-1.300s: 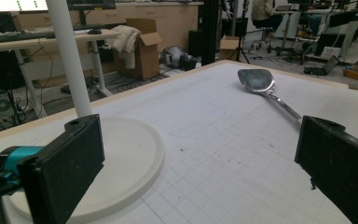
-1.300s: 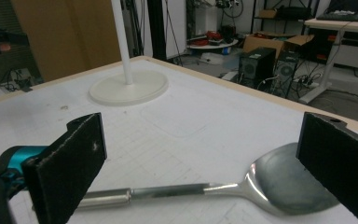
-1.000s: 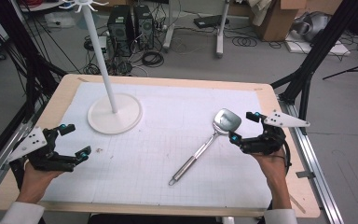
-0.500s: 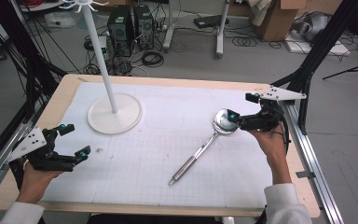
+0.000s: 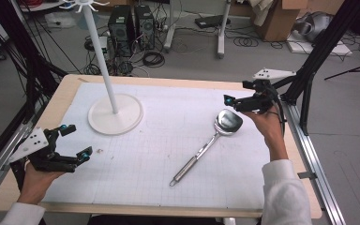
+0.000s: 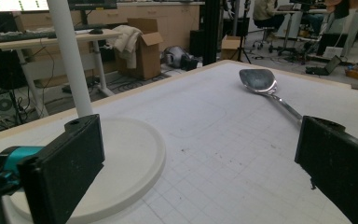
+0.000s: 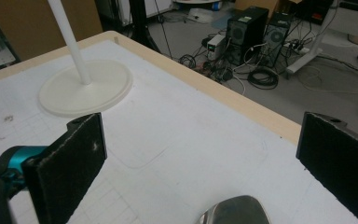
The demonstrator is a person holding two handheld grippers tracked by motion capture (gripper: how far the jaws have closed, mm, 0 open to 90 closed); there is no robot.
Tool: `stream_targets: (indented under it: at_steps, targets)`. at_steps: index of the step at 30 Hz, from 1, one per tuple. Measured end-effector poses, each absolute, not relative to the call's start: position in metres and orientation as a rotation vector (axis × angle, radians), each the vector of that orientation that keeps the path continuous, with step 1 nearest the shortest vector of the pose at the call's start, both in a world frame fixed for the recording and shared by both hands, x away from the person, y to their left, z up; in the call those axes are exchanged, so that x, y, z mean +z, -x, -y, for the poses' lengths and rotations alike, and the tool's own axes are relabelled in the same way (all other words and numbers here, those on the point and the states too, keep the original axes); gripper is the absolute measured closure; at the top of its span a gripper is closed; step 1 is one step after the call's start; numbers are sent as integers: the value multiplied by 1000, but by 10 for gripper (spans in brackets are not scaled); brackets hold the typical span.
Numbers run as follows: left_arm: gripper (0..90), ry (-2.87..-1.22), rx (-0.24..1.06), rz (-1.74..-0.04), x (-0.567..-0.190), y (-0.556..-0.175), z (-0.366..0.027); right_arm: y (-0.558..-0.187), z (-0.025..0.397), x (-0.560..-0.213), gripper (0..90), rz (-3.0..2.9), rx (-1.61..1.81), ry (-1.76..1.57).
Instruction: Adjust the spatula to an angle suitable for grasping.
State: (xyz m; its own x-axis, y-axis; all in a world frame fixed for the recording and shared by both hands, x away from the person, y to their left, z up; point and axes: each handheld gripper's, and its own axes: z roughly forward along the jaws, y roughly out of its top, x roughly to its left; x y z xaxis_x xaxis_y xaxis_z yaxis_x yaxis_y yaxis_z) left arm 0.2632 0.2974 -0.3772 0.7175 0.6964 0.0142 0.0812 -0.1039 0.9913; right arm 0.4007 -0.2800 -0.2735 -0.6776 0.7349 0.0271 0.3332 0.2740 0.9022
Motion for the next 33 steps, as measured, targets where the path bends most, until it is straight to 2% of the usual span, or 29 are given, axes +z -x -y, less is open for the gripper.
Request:
stream_targets:
  at_steps: [1,3,10,12,16,20,23,28,29,31,33]
  targets:
    - [17,-1612,582,-642,-377,-263,-298,-406,277,-271,43,-2163,1366,-966]
    - [18,-1614,584,-641,-377,-263,-298,-409,276,-271,57,-2166,1362,-966]
    - [17,-1610,586,-642,-377,-262,-298,-427,267,-272,71,-2211,1303,-985]
    - [18,-1613,585,-639,-377,-262,-298,-433,265,-274,177,-2232,1274,-995]
    - [18,-1611,585,-646,-378,-262,-298,-441,264,-276,193,-2247,1250,-1011]
    - [18,-1615,588,-647,-378,-263,-299,-454,261,-281,286,-2298,1221,-1027]
    - [18,-1616,590,-644,-378,-263,-299,-460,259,-284,299,-2318,1187,-1039]
    - [17,-1621,590,-644,-378,-264,-298,-473,251,-289,413,-2369,1105,-1058]
    - [17,-1622,591,-644,-378,-264,-298,-478,248,-289,457,-2394,1085,-1036]
    - [18,-1623,592,-643,-378,-264,-298,-480,246,-290,482,-2398,1081,-1030]
    - [18,-1624,592,-644,-378,-264,-298,-488,243,-294,559,-2408,1054,-1037]
